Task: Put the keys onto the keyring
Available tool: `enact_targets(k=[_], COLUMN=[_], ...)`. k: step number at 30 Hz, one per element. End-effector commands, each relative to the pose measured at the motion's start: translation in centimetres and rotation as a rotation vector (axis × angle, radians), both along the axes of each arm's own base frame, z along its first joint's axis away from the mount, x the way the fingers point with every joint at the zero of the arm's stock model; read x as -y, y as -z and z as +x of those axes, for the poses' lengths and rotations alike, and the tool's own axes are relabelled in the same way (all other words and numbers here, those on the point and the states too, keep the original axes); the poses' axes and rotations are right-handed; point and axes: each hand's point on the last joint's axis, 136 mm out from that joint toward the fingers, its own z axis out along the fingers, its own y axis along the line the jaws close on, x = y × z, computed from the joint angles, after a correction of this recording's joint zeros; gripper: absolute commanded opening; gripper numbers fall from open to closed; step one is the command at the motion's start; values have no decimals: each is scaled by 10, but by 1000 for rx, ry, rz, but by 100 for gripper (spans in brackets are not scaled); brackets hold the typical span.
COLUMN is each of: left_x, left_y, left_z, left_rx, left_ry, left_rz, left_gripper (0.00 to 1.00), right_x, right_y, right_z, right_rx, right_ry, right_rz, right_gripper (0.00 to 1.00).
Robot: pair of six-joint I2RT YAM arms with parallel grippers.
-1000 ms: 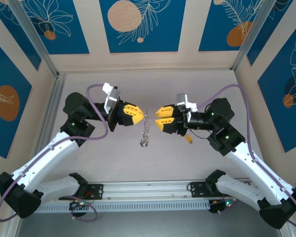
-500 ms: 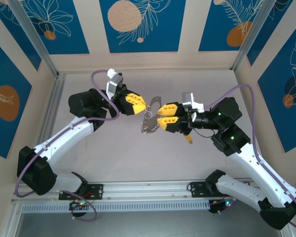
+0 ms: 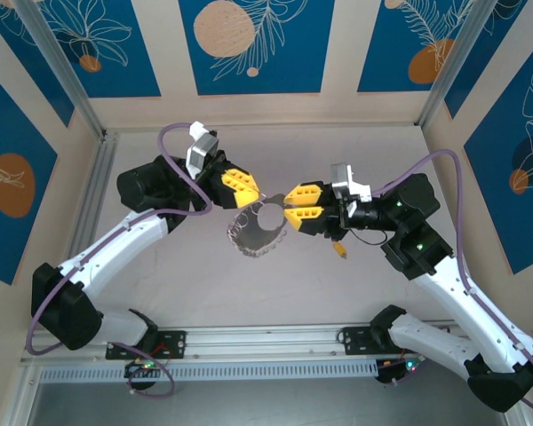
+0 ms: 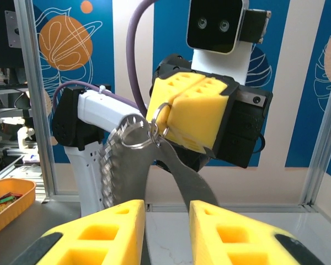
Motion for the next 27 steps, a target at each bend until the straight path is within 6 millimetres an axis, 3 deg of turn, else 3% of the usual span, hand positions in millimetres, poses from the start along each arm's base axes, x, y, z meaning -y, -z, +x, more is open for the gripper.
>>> enact_targets(k=[1,17,27], left_x=[-7,-3,0], left_y=[-14,-3,9], left_z=[-10,-4,-2], left_rx=[75,77,87], left_ry=[4,-46,-84], left_rz=[-45,-8,39], left_gripper=[0,0,0], right_x=[1,-9,-17], right_y=[-21,-30,-30], right_z=[-9,-7,6], right_rx=[62,56,15], right_ry=[-16,8,44], right_rz=[42,17,1], right_gripper=[26,22,21])
